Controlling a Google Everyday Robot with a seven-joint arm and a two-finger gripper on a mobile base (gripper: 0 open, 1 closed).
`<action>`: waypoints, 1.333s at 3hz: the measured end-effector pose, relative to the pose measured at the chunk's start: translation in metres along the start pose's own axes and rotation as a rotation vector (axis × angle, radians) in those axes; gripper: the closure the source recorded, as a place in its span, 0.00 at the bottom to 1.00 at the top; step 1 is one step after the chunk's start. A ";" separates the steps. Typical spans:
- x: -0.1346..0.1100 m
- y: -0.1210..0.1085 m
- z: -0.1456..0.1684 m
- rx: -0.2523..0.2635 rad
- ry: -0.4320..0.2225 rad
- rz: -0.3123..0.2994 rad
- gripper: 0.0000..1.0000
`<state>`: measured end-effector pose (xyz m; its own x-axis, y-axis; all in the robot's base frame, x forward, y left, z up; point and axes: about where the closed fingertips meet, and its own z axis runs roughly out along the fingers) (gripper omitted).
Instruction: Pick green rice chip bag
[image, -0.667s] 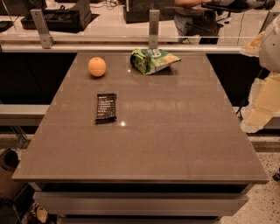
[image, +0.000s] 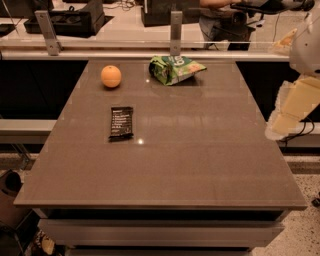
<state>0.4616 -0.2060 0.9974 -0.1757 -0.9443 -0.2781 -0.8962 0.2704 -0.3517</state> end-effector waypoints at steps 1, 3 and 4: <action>-0.012 -0.024 0.020 0.026 -0.094 0.012 0.00; -0.059 -0.085 0.079 0.032 -0.303 0.036 0.00; -0.106 -0.128 0.125 0.096 -0.303 0.023 0.00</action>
Offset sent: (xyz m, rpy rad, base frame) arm 0.1357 0.0432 -0.0311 0.3545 -0.1075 0.0708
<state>0.6459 -0.1174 0.9597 -0.0534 -0.8428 -0.5356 -0.8482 0.3214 -0.4211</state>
